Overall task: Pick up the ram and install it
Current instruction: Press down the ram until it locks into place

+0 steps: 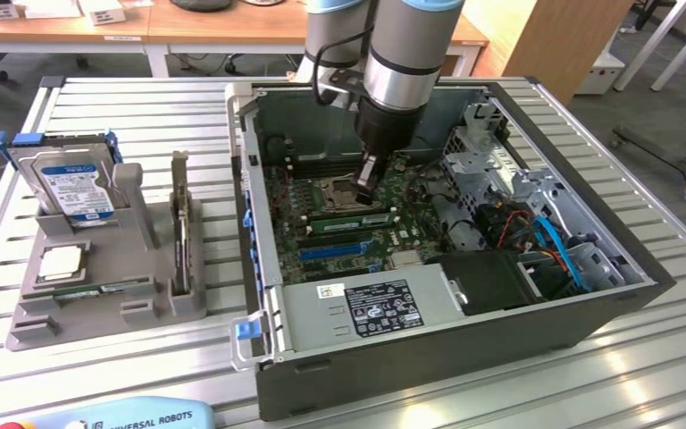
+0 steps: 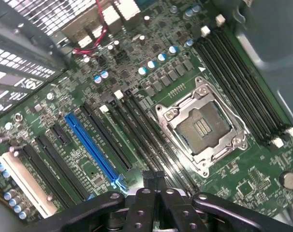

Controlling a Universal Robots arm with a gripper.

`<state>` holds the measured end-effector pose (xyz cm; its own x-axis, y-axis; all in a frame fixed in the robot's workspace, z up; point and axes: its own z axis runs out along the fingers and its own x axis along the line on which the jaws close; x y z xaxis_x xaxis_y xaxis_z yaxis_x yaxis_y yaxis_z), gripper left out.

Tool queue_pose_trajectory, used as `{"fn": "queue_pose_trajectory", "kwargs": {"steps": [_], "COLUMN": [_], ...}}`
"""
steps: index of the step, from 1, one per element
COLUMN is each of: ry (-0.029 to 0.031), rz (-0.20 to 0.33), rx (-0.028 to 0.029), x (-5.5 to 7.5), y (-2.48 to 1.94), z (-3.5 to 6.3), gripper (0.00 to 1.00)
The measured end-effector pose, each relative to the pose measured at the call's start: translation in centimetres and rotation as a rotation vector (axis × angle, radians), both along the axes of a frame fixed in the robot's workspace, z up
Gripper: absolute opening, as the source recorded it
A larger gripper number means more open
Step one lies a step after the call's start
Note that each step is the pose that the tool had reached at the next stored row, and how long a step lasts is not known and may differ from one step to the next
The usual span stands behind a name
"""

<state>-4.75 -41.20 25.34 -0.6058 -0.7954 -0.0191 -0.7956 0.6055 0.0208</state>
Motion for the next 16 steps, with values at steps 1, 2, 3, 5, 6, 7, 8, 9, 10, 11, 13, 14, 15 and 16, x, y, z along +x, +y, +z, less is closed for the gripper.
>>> {"fn": "queue_pose_trajectory", "kwargs": {"steps": [1,2,3,5,6,7,8,9,10,11,13,14,15,16], "ry": [-0.0001,0.0,0.0,0.0,-0.0001,0.0,0.0,-0.0001,0.0,0.0,0.0,0.0,-0.0001,0.0], "rz": [-0.012,-0.024,-0.036,-0.06,-0.072,-0.085,-0.098,-0.111,-0.123,-0.136,-0.162,-0.175,-0.189,-0.202], "rx": [0.0,0.0,0.0,0.0,0.0,0.0,0.0,0.0,0.0,0.0,0.0,0.0,0.0,-0.0001], "x": [0.0,0.0,0.0,0.0,0.0,0.0,0.0,0.0,0.0,0.0,-0.01,-0.01,-0.02,-0.02], "y": [0.0,0.0,0.0,0.0,0.0,0.0,0.0,0.0,0.0,0.0,0.0,0.0,0.0,0.0], "z": [0.0,0.0,0.0,-0.01,-0.01,-0.01,-0.01,-0.02,-0.02,-0.02,-0.03,-0.03,-0.03,-0.03], "gripper": [0.1,0.1,0.1,0.1,0.1,0.1,0.1,0.1,0.1,0.1,0.1,0.1,0.1,0.1]}}
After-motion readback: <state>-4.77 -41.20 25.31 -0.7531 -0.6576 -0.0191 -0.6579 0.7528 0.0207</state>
